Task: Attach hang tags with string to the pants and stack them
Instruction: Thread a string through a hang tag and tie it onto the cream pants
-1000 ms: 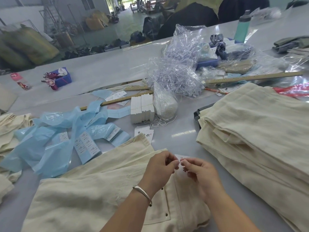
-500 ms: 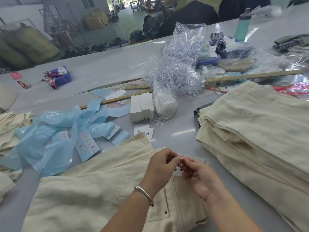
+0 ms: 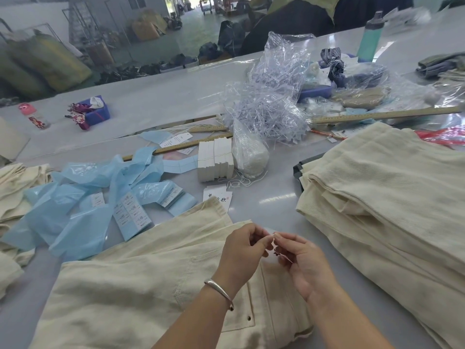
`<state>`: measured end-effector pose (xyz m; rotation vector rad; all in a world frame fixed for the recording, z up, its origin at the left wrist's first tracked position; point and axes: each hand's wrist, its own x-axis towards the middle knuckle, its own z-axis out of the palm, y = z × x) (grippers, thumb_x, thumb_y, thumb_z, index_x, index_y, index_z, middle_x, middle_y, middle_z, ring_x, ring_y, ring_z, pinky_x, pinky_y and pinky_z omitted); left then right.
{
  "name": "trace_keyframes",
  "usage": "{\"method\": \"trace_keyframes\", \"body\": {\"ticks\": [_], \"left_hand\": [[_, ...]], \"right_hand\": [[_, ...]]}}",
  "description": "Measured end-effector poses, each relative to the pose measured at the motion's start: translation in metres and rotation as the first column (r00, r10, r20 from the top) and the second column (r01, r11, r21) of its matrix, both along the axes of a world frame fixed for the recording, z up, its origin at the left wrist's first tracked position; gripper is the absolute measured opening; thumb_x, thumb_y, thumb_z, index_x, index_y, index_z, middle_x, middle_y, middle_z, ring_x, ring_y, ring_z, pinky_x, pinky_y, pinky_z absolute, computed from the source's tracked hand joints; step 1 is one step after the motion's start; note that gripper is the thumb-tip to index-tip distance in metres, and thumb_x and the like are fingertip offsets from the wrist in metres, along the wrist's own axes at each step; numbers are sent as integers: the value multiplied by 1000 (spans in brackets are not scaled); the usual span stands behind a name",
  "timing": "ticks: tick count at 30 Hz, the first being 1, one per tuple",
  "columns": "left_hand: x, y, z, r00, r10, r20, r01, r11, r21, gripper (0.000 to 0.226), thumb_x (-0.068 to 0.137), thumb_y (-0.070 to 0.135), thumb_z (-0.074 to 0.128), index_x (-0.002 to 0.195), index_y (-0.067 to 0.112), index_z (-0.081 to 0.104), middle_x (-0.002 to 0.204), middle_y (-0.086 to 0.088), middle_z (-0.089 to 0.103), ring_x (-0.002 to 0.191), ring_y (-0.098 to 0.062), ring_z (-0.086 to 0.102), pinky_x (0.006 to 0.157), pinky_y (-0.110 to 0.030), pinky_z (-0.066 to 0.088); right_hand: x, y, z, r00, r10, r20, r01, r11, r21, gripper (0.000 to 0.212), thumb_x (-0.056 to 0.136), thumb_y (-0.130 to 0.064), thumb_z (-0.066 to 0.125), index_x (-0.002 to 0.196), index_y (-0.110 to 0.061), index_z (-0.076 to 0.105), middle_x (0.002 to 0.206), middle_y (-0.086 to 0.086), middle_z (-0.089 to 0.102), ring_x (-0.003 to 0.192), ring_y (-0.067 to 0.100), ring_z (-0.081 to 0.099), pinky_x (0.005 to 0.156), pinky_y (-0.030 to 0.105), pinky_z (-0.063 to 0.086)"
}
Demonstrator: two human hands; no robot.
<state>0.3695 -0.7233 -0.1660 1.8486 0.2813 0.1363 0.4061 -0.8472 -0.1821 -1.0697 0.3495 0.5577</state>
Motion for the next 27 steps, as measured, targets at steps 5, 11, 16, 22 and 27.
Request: {"method": "trace_keyframes", "body": {"ticks": [5,11,16,22,27], "left_hand": [[1,4,2,997,-75,-37,70,991,-114,16,88,0,65,76,10,62,66,-1,65,56,-3,60,55,-12,44],[5,9,-4,989,-113,-98,88,969,-233,13,90,3,65,80,8,57,72,-4,68,60,-14,60,63,-26,48],[5,11,-13,997,-37,-74,23,983,-181,15,85,6,72,81,9,57,73,-2,64,62,-7,58,61,-20,47],[-11,64,-12,990,123,-62,-111,979,174,19,80,22,77,85,28,60,102,7,63,90,0,55,76,-7,39],[-72,164,-19,946,286,-152,-206,894,398,17,82,20,72,90,30,60,103,15,58,106,-9,51,81,-15,33]], "right_hand": [[3,-2,1,997,58,52,-53,994,-100,6,78,-2,70,75,-7,70,70,6,65,66,16,56,60,25,40],[8,-2,1,990,134,-35,-136,990,-41,11,84,1,61,77,-4,68,67,7,60,63,15,53,54,22,39],[9,2,1,988,148,-47,-151,986,-65,9,84,2,62,80,-4,68,63,3,60,58,11,52,57,22,39],[2,45,12,740,298,603,202,757,-622,27,73,-8,78,94,-22,67,88,-7,63,79,8,56,67,19,43],[-9,134,-8,238,907,348,-26,364,-931,80,69,-43,80,138,-24,44,140,-7,45,134,12,36,106,23,29]]}}
